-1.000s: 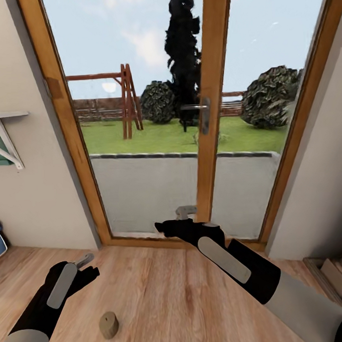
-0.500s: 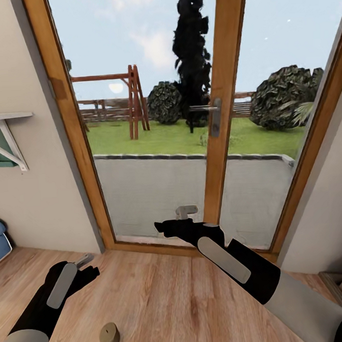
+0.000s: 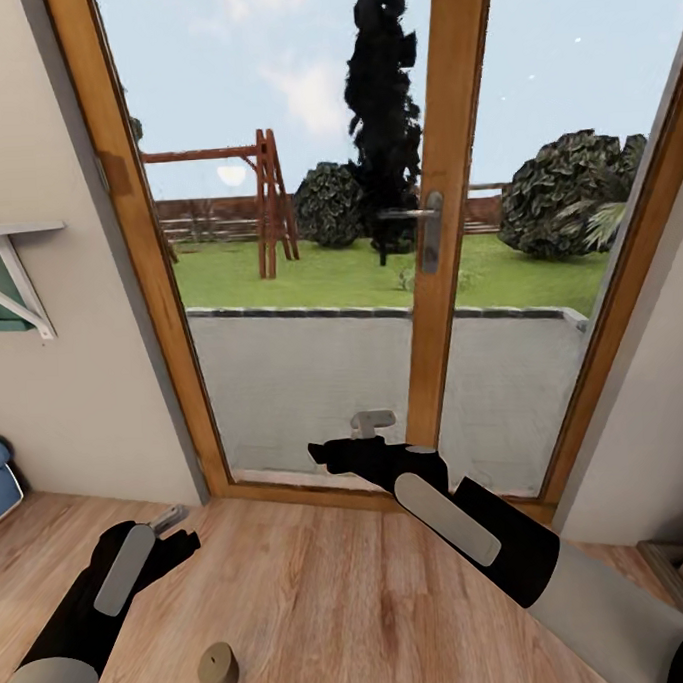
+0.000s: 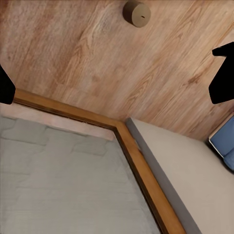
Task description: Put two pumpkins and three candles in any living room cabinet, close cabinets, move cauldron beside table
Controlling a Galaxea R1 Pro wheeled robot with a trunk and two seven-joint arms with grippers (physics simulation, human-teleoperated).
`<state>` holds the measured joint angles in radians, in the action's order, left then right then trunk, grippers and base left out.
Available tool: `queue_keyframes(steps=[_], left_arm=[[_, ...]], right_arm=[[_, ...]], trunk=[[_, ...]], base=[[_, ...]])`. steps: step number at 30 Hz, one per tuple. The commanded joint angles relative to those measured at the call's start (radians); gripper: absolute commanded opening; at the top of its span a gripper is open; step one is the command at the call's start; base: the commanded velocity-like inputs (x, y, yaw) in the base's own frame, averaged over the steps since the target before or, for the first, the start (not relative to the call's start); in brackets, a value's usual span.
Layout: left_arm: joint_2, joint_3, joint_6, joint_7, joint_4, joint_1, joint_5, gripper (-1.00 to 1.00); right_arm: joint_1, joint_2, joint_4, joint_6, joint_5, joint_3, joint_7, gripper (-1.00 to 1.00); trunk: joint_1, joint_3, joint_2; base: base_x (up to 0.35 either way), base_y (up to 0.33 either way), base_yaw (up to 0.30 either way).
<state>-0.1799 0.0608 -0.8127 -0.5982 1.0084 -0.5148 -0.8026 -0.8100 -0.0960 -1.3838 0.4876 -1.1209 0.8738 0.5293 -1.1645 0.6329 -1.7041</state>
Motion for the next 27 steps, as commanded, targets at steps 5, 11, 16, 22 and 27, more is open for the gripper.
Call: queue_keyframes(steps=[5, 11, 16, 22, 27], left_arm=[[-0.001, 0.000, -0.002, -0.009, -0.003, -0.001, -0.010, 1.00], [0.000, -0.001, 0.010, -0.009, -0.005, -0.001, -0.009, 1.00], [-0.001, -0.001, 0.039, -0.009, -0.031, -0.001, -0.009, 1.00], [-0.001, -0.001, 0.042, -0.009, -0.037, -0.001, -0.009, 1.00], [-0.001, -0.001, 0.043, -0.009, -0.037, -0.001, -0.009, 1.00]], right_arm=[[-0.001, -0.001, -0.001, -0.002, -0.008, 0.003, 0.008, 1.00], [-0.001, -0.001, -0.001, -0.005, -0.007, 0.004, 0.009, 1.00], [-0.001, 0.000, -0.001, -0.005, -0.007, 0.005, 0.010, 1.00], [-0.001, -0.001, -0.001, -0.007, -0.008, 0.004, 0.012, 1.00], [-0.001, -0.001, -0.001, -0.009, -0.007, 0.005, 0.012, 1.00]], trunk=[[-0.019, 0.017, -0.036], [-0.042, 0.036, -0.078], [-0.061, 0.051, -0.113], [-0.084, 0.070, -0.155], [-0.104, 0.086, -0.190]], base=[[0.000, 0.000, 0.000], [0.000, 0.000, 0.000], [0.000, 0.000, 0.000], [0.000, 0.000, 0.000], [0.000, 0.000, 0.000]])
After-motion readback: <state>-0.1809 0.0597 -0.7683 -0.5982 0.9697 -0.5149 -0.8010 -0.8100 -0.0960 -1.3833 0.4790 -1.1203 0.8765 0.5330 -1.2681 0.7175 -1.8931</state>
